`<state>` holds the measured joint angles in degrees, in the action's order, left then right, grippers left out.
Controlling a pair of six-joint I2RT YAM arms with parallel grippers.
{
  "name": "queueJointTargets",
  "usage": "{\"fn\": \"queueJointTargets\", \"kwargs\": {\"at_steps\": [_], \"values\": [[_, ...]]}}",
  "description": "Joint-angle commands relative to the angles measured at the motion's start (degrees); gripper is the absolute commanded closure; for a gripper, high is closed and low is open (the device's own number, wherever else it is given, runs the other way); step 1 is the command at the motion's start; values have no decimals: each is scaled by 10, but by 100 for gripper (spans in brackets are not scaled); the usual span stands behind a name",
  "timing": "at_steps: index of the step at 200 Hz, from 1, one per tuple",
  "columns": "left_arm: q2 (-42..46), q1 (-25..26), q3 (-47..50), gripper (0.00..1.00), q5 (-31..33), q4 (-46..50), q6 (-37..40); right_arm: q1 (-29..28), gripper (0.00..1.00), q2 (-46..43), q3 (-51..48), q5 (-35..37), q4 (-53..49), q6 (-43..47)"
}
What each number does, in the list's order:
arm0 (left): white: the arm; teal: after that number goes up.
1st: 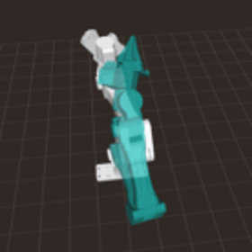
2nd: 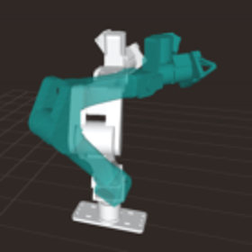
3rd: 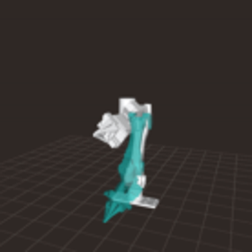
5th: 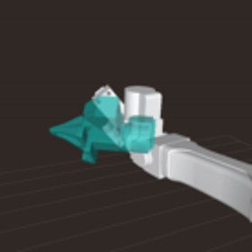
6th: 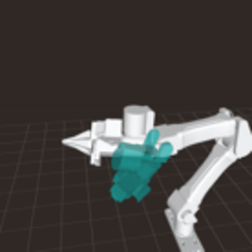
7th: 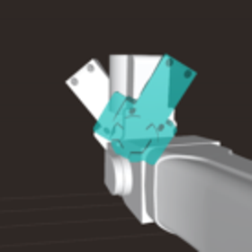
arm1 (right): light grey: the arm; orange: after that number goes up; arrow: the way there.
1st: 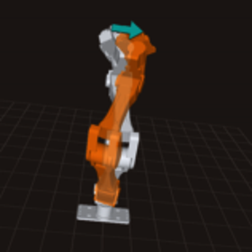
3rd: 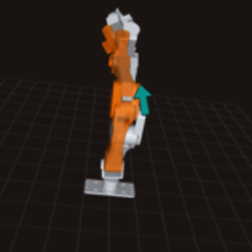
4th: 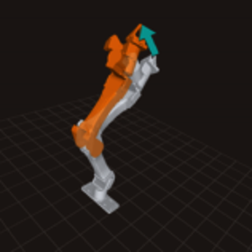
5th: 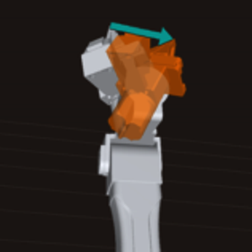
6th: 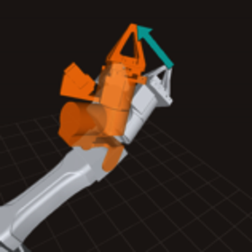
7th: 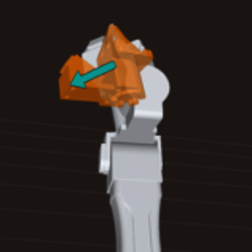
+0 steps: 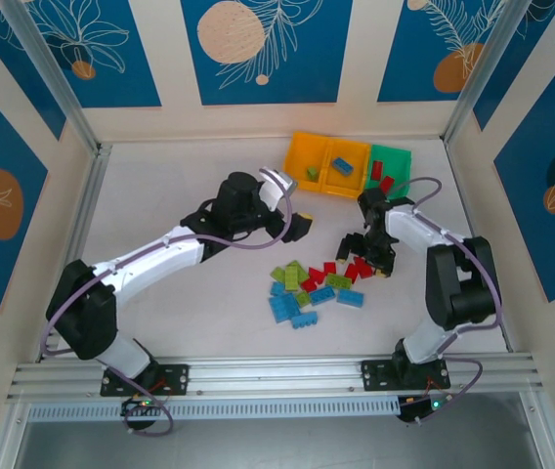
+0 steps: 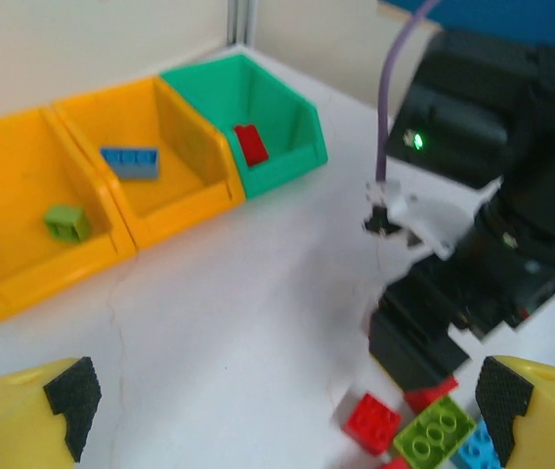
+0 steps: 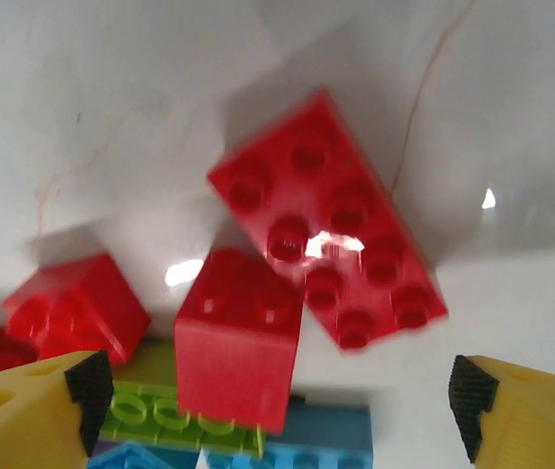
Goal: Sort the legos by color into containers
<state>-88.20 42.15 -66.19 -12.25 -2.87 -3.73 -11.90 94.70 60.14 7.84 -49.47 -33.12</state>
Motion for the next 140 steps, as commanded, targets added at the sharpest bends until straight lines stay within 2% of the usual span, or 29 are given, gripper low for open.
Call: {"fn": "queueJointTargets", "kwargs": {"at_steps": [1,25,66,105,113,125,140], "values": [[20,1,3,0,-10,1,-1,3,13,31,25,35,13,15],[22,1,4,1,6,10,0,6,19,63,29,44,14,27],[22,2,12,1,-4,8,-4,9,48,75,19,40,16,17],[19,1,11,1,-24,1,-2,32,64,42,28,41,10,7],[19,2,10,1,-34,2,0,38,73,28,37,40,9,11],[20,2,7,1,-49,4,5,46,80,7,57,39,9,16],[22,3,-1,1,-68,17,15,51,82,-14,92,49,9,21]]}}
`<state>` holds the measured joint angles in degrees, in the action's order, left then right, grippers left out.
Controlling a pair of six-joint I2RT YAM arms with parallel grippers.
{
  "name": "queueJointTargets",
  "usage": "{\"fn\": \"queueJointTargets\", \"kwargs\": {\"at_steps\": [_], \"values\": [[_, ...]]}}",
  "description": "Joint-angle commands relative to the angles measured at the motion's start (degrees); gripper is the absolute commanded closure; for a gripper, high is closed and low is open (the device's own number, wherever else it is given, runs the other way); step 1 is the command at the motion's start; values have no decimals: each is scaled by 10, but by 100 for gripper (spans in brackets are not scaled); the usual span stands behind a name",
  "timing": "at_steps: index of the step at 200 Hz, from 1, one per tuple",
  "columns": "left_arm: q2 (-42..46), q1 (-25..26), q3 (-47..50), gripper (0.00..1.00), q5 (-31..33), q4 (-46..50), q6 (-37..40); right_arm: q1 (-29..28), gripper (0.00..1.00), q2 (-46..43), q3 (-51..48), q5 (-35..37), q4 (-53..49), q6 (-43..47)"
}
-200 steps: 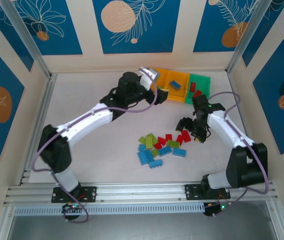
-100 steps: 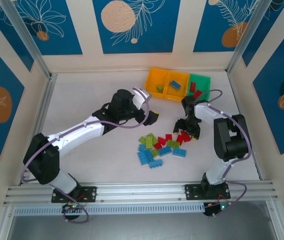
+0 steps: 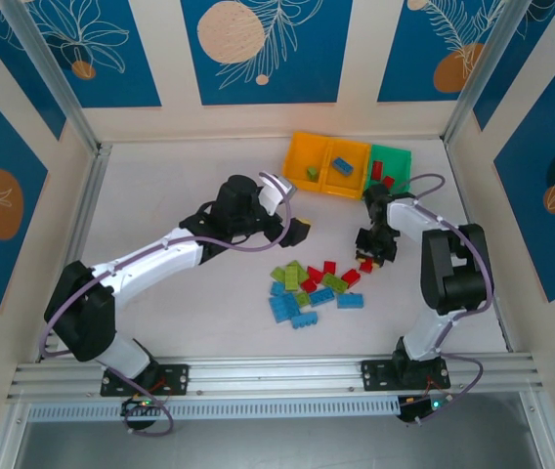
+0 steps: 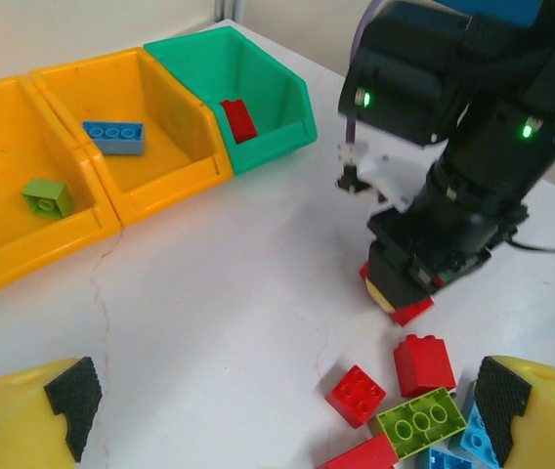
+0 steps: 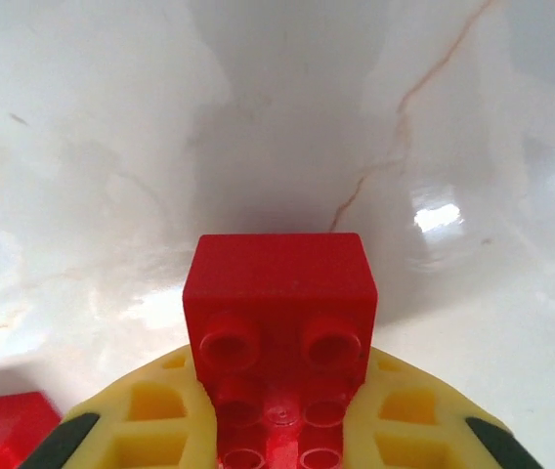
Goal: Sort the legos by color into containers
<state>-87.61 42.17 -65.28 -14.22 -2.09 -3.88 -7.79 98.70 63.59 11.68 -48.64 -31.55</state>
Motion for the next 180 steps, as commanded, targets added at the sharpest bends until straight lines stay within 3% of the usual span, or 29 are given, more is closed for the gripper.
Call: {"fn": "queueJointTargets", "kwargs": {"at_steps": [1,42,103,125,143,162,180], "values": [[16,3,-11,1,-50,10,17,11,82,-54,59,12,0,5],[13,10,-49,0,-83,76,57,33,80,3,221,44,18,27],[18,24,-55,0,-50,101,62,69,79,250,542,66,-58,62],[15,26,-62,0,-8,124,48,80,74,314,636,64,-105,59],[11,27,-70,0,28,145,19,88,65,345,685,52,-129,54],[3,27,-77,0,54,164,-23,91,52,346,708,33,-138,49],[-11,27,-88,1,62,187,-53,90,50,332,715,24,-148,47]]}}
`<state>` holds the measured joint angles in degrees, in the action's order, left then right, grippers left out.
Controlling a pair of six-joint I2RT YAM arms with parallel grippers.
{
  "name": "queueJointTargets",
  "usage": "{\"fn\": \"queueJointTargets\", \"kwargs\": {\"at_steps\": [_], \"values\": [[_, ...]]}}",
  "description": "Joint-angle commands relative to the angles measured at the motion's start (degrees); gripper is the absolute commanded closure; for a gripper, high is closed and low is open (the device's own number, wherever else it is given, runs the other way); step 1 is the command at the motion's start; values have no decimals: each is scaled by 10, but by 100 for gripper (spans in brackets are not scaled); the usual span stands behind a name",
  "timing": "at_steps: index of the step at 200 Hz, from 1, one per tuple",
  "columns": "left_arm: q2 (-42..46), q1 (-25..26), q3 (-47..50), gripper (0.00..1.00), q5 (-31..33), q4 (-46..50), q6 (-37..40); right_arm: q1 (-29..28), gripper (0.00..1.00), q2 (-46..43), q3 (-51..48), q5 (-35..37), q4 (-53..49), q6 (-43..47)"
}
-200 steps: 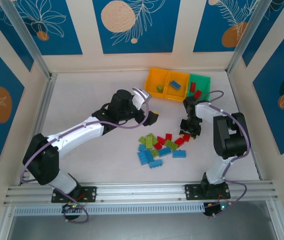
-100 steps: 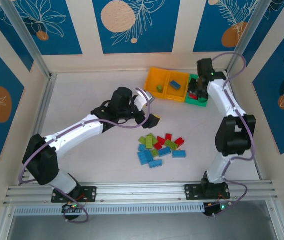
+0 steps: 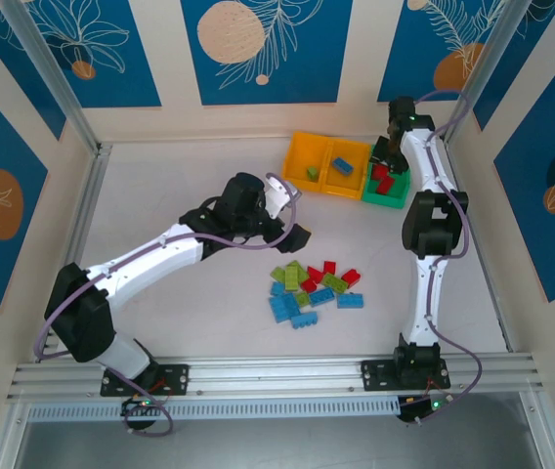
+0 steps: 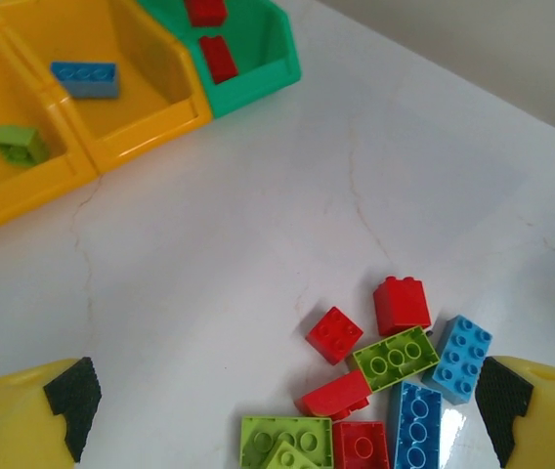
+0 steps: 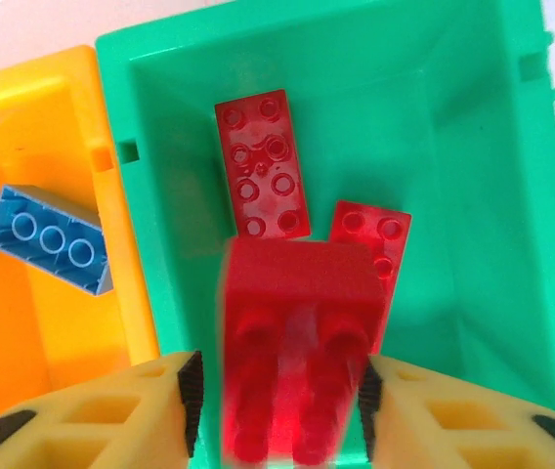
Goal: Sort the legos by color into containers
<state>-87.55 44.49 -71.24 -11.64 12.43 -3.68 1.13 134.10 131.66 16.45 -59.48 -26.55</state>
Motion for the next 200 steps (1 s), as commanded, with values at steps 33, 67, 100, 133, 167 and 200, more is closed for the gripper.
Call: {"fn": "queueJointTargets", "kwargs": {"at_steps": [33,67,100,133,167,200], "values": [[-50,4,-76,7,76,130,-131,3,50,-82,10,-43,-65,-8],[-103,4,-105,17,102,226,-242,4,47,-210,-120,-138,-62,-17],[-157,4,-112,29,70,271,-291,-12,43,-358,-317,-193,-25,-21],[-210,10,-150,35,-1,303,-268,-18,41,-438,-446,-191,-11,-23],[-245,30,-166,24,-15,329,-250,-20,40,-443,-478,-191,-27,-17],[-269,47,-176,21,-9,344,-231,-24,39,-446,-484,-191,-25,-18]]}}
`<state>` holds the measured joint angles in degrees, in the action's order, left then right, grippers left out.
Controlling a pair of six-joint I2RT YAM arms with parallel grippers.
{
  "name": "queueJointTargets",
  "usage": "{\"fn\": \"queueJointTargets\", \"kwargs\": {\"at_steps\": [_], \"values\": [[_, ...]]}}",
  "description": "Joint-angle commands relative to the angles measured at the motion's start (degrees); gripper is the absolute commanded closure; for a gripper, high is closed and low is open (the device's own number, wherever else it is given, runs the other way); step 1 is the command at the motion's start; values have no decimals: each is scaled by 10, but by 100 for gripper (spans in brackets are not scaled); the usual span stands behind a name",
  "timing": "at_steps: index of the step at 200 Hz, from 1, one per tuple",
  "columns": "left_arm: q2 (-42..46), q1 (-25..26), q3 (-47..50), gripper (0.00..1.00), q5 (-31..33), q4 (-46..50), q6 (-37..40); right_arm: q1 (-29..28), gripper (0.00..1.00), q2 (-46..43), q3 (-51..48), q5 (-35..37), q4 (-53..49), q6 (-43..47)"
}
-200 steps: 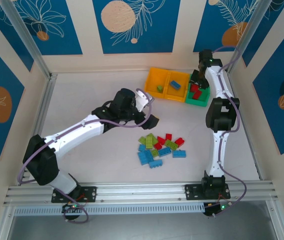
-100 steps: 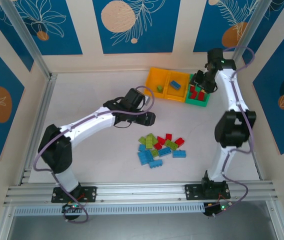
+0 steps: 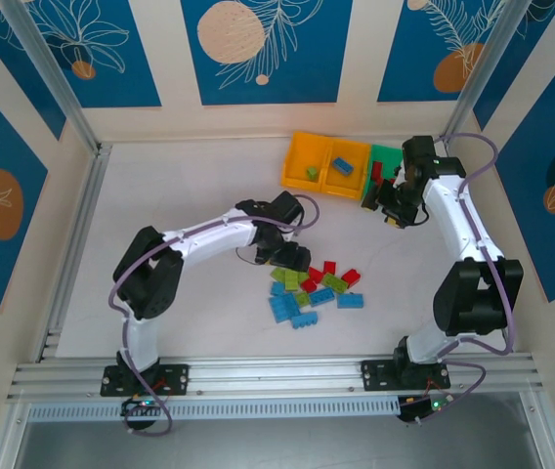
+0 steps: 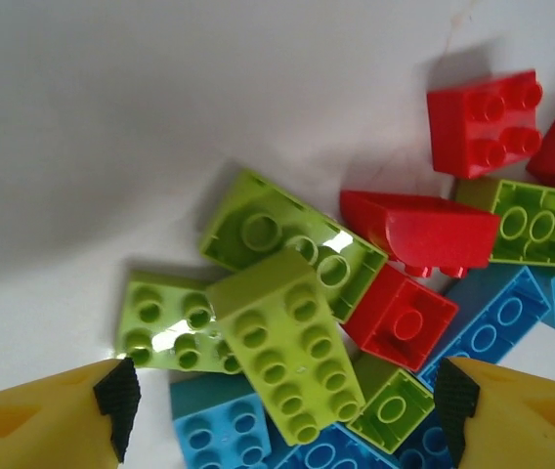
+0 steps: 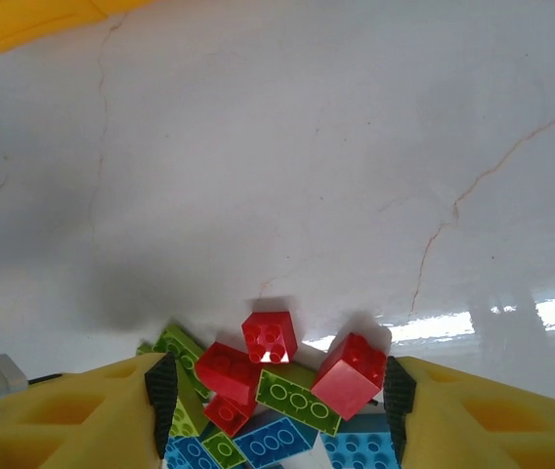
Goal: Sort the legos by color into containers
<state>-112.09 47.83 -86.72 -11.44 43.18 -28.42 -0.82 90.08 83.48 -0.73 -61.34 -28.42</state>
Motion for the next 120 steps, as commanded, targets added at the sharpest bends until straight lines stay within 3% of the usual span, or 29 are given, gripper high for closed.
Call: {"fn": "queueJointTargets", "kwargs": {"at_steps": [1,79,120], "values": [[-24,14,-21,21,-10,37,16,-5,39,-6,-2,-19,-6,1],[-55,19,-30,53,42,57,5,-10,38,-8,1,-16,-12,1],[-70,18,-48,56,82,87,-5,-12,38,-17,-7,-15,-11,1]]}}
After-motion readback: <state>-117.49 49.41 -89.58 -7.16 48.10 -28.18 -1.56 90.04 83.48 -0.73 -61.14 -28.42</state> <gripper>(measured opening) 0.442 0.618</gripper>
